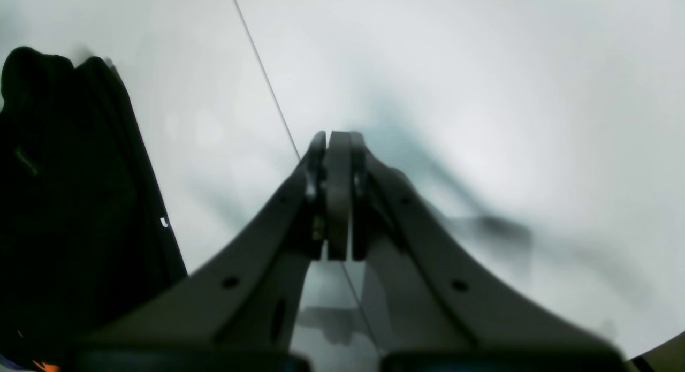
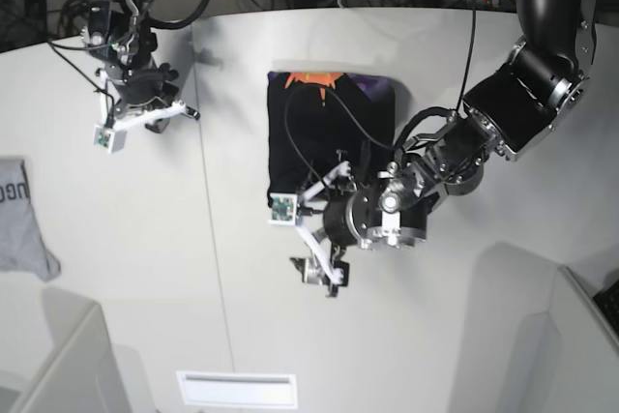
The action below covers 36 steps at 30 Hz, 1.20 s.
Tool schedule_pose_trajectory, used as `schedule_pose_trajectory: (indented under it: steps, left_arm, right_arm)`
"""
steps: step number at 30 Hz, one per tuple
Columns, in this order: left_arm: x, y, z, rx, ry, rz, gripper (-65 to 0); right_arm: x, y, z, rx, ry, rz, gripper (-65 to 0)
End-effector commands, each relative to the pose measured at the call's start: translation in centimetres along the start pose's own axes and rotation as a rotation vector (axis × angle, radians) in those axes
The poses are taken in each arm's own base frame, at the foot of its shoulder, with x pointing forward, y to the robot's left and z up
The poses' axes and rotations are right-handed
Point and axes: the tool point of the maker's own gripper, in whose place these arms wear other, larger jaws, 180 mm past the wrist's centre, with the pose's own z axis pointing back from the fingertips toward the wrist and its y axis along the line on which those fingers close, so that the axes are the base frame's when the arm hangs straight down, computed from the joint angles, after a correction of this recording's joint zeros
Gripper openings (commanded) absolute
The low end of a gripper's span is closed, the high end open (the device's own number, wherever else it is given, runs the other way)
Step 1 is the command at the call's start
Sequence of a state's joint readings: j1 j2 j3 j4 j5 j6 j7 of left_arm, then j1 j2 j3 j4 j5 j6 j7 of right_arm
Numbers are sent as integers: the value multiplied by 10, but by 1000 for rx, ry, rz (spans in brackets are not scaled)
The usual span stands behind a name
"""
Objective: Fold the T-shirt properly
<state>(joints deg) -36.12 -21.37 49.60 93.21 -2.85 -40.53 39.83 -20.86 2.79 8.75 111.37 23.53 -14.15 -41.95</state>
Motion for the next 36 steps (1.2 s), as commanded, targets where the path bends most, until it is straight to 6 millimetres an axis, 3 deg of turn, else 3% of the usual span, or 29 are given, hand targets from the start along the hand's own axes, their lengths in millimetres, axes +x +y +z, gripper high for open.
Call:
schedule_pose_trajectory:
  steps: [1, 2, 4, 8, 13, 20, 22, 28, 31, 36]
  left_arm:
    - [5, 28, 16, 85, -28, 10, -135]
    - [6, 39, 25, 129, -45, 37, -148]
    - [0, 53, 48, 220, -81, 129, -258]
    - [-34, 39, 79, 320, -84, 312, -650]
    - [-65, -8, 99, 337, -48, 462, -650]
    - [-74, -65, 114, 340, -188, 601, -650]
    - [-83, -90, 118, 320, -171, 654, -650]
    - [-99, -187, 138, 206, -76, 826, -650]
    - [-96, -232, 151, 162, -53, 927, -650]
    - [-87, -301, 171, 96, -22, 1106, -650]
  right_arm:
    - [9, 1, 3, 4, -36, 9, -650]
    - [10, 1, 4, 4, -42, 10, -650]
    - [8, -2, 8, -1, -45, 19, -650]
    - [9, -16, 17, -25, -102, 60, -650]
    - [5, -28, 29, -19, -171, 210, -650]
    - [-18, -39, 51, 23, -201, 370, -650]
    - [-29, -48, 56, 18, -171, 401, -650]
    - [-73, -76, 82, 0, -22, 470, -650]
    - [-104, -81, 96, 15, 75, 495, -650]
    - [-173, -66, 118, 118, 307, 538, -650]
